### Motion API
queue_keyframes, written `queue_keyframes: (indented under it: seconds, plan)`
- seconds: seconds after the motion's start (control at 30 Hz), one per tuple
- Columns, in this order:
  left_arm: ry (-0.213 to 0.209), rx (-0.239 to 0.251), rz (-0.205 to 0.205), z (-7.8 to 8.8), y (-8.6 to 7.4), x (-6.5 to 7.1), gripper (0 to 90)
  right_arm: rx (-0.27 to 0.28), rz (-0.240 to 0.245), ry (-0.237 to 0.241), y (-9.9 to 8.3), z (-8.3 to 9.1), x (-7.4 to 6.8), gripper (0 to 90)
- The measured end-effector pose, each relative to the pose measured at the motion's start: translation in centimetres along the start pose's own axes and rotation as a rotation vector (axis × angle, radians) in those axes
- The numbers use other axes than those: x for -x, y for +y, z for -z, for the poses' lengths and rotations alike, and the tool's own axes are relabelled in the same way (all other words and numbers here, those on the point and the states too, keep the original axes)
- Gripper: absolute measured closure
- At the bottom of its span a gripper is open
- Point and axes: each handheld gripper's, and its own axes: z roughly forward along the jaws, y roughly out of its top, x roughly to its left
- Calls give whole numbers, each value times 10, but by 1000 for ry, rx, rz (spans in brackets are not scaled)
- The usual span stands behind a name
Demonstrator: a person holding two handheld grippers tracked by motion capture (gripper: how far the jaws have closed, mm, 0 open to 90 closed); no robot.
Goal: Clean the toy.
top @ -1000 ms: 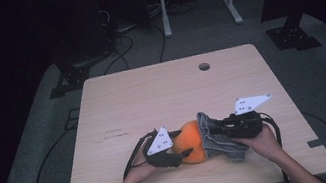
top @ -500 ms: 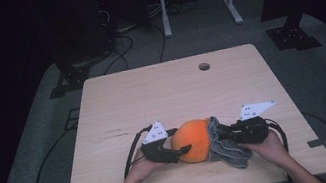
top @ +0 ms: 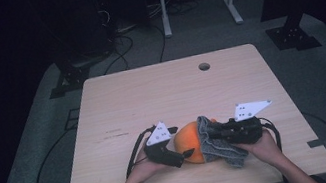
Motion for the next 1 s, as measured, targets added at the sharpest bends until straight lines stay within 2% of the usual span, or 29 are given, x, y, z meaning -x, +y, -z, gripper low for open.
queue_keyframes:
  seconds: [0.03, 0.1, 0.13, 0.17, 0.2, 0.23, 0.3, 0.37, 0.43, 0.47, 0.53, 0.57, 0.6, 0.63, 0.67, 0.7, 0.73, 0.77, 0.83, 0.9, 1.0]
  plan:
    - [-27, 1, 25, -1, -1, -2, 88, 2, -10, 0, -2, 1, 1, 770]
    - [-31, 12, 22, -1, -3, -2, 243, 1, -13, -7, -4, 2, 2, 770]
    - [-16, 9, 8, 0, -3, -1, 243, -1, -19, -12, -6, 4, 4, 770]
    - [-7, 10, 5, 1, -2, -1, 288, -7, -22, -21, -8, 6, 6, 770]
    - [7, 26, 7, 3, -2, -2, 324, -29, -35, -61, -15, 13, 11, 770]
    - [7, 26, 7, 3, -2, -2, 335, -29, -35, -61, -15, 13, 11, 770]
    - [29, 56, -25, 6, 0, 0, 347, -45, -56, -78, -20, 19, 15, 770]
    - [73, 92, -92, 9, 6, 7, 364, -19, -54, -76, -17, 25, 11, 770]
    - [115, 99, -140, 9, 11, 12, 370, 25, 9, -50, 2, 26, -4, 770]
    - [123, 76, -185, 5, 12, 17, 369, 36, 35, -39, 9, 22, -9, 770]
    - [121, 72, -194, 3, 11, 19, 363, 40, 78, -18, 23, 12, -16, 769]
    - [113, 67, -203, 3, 11, 21, 363, 40, 78, -18, 23, 12, -16, 769]
    - [89, 60, -212, 2, 10, 23, 336, 18, 107, -9, 29, 0, -18, 770]
    - [89, 60, -212, 2, 10, 23, 298, 18, 107, -9, 29, 0, -18, 770]
    - [80, 49, -203, 3, 9, 22, 298, -4, 109, -9, 28, -6, -17, 770]
    - [70, 42, -172, 3, 8, 18, 239, -13, 101, -6, 25, -10, -15, 771]
    - [55, 45, -130, 4, 7, 14, 201, -3, 69, 2, 18, -13, -10, 772]
    - [32, 60, -70, 6, 5, 6, 221, 2, 63, -4, 16, -12, -9, 771]
    - [37, 51, -48, 6, 4, 4, 268, -4, 60, -20, 12, -9, -7, 771]
    - [36, 54, -47, 5, 4, 4, 270, -16, 62, -32, 10, -7, -6, 771]
    - [61, 50, -127, 5, 7, 12, 305, -17, 42, -38, 7, 5, -4, 771]
